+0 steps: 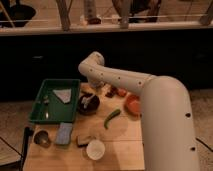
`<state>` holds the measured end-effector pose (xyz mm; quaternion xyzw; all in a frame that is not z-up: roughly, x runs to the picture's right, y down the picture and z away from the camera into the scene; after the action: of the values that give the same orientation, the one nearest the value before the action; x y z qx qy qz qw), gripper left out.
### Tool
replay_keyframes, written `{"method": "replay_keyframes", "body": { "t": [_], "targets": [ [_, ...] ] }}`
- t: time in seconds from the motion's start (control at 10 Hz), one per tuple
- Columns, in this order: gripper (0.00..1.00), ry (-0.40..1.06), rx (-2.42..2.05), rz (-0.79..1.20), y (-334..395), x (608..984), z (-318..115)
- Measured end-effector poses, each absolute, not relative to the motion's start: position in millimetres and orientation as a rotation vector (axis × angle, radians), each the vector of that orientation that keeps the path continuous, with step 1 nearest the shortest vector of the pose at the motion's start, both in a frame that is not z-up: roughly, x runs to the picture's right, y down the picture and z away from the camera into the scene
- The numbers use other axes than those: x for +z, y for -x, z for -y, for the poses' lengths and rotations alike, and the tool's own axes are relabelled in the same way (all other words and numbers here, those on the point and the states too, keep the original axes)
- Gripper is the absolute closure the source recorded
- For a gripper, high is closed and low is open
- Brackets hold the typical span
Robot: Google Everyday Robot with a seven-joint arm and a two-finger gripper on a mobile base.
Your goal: Wipe purple bowl with brush
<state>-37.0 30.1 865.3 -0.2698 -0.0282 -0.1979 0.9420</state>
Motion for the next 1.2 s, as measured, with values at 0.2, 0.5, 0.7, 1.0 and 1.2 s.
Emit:
{"method": "replay_keyframes", "body": {
  "t": [0.2, 0.5, 0.7, 1.0, 1.2],
  "targets": [
    [1.00, 0.554, -0.417, 0.054, 37.8, 859.2, -37.2],
    [1.00, 0.536, -0.378, 0.020, 11.4, 842.2, -37.7],
    [1.00, 0.523, -0.345, -0.006, -9.2, 839.5, -31.0],
    [1.00, 0.493, -0.322, -0.018, -9.6, 843.6, -13.9],
    [1.00, 0.478, -0.336, -0.012, 0.9, 849.3, -2.7]
  ]
}}
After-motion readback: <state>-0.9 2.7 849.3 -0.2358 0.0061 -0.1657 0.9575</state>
